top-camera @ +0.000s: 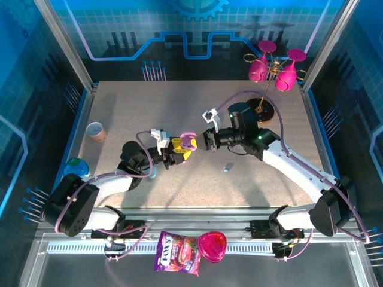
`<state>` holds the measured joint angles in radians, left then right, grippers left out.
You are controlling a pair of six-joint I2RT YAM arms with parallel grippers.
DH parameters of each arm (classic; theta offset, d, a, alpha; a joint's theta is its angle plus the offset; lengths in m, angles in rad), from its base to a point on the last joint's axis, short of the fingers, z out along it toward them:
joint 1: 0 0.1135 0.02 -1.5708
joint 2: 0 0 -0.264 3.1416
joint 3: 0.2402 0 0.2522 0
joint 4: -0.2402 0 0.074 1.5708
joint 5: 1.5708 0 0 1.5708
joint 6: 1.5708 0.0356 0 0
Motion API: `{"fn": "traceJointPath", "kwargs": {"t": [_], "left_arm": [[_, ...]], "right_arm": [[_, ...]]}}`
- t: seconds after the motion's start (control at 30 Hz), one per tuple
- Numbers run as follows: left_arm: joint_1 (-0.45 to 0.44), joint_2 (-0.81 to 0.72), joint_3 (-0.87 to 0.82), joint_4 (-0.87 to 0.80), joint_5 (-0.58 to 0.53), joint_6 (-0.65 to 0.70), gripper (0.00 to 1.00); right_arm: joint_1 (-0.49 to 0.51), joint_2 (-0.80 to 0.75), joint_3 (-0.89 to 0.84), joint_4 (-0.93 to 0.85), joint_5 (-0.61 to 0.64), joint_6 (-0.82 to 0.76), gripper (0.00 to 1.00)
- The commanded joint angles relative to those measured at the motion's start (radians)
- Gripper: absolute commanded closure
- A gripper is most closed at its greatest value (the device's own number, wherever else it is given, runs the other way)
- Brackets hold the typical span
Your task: Insert wireless bluetooth earbuds into charging case
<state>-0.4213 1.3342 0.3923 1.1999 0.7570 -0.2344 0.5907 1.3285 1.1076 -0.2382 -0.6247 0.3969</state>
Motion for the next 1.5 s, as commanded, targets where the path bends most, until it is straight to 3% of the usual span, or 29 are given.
{"fn": "traceJointPath", "kwargs": {"t": [0.0, 0.4, 0.97, 1.47], "left_arm": [[0.005, -0.036, 0.040, 0.021, 0.035, -0.003, 0.68], [0.004, -0.056, 0.041, 0.006, 0.038, -0.003, 0.68], [0.004, -0.055, 0.036, 0.002, 0.036, 0.008, 0.68], [0.006, -0.065, 0.012, 0.009, 0.000, 0.055, 0.68]], "right_arm": [[0.012, 0.018, 0.030, -0.018, 0.029, -0.027, 0.79], [0.025, 0.033, 0.049, -0.070, 0.097, -0.043, 0.76], [0.029, -0.004, 0.058, -0.072, 0.131, -0.018, 0.63], [0.027, -0.087, 0.008, -0.012, 0.100, -0.046, 0.40]]}}
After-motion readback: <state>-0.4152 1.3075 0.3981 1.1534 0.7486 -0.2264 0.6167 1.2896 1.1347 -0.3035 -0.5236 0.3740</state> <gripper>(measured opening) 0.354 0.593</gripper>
